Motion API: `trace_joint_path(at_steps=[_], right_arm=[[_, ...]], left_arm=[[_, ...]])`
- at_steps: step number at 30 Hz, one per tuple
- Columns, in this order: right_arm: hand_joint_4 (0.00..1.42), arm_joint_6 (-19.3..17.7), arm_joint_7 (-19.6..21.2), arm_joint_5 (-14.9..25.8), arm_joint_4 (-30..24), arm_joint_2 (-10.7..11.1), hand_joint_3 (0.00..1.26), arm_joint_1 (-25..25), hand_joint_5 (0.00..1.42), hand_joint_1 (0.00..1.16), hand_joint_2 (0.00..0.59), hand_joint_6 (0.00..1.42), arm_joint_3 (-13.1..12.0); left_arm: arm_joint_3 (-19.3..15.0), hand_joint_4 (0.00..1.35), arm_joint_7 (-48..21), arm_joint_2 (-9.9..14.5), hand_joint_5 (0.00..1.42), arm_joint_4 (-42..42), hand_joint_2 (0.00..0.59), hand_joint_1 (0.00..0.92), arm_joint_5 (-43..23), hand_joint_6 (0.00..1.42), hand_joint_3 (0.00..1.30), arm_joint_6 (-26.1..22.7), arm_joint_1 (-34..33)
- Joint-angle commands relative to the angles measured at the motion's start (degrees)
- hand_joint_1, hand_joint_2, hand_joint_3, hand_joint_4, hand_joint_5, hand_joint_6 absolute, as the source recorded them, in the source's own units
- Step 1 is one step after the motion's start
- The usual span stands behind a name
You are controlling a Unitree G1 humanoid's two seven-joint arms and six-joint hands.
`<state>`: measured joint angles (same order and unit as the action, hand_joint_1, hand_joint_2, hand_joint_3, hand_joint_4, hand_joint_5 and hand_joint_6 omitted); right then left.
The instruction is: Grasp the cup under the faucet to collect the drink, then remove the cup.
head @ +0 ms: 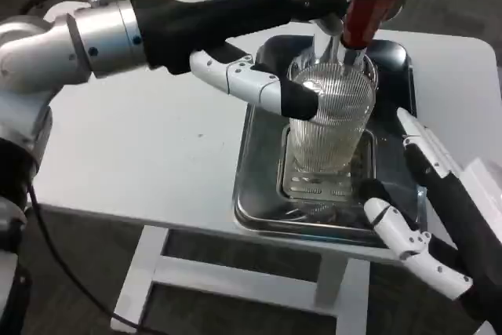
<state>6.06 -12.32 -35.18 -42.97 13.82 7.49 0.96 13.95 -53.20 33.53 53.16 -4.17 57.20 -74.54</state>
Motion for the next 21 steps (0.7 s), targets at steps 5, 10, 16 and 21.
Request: trace_joint_path(at_steps=[5, 10, 16, 21], right_arm=[[0.0, 2.1, -1.7, -2.8, -2.2, 1.2, 0.0, 0.1, 0.0, 0.08, 0.461, 0.03, -0.5], [0.0, 4.3, -3.4, -4.4, -3.4, 1.2, 0.0, -0.7, 0.0, 0.07, 0.46, 0.02, -0.4], [0.0, 6.1, -3.7, -4.3, -3.8, 0.5, 0.0, -1.0, 0.0, 0.07, 0.454, 0.02, -0.1], [0.0, 6.8, -3.6, -4.1, -3.6, 0.2, 0.0, -1.2, 0.0, 0.07, 0.452, 0.02, 0.2]], left_arm=[[4.9, 0.0, -4.1, 1.0, 0.0, 0.7, 0.022, 0.0, 7.9, 0.27, 0.06, -0.4, 3.7], [5.3, 0.0, -3.6, 1.3, 0.0, 0.6, 0.022, 0.0, 8.5, 0.27, 0.06, 0.2, 3.7], [5.9, 0.0, -2.7, 1.6, 0.0, 0.3, 0.025, 0.0, 9.8, 0.27, 0.06, 1.4, 3.7], [6.2, 0.0, -1.9, 1.7, 0.0, 0.4, 0.025, 0.0, 10.8, 0.27, 0.06, 1.9, 3.7]])
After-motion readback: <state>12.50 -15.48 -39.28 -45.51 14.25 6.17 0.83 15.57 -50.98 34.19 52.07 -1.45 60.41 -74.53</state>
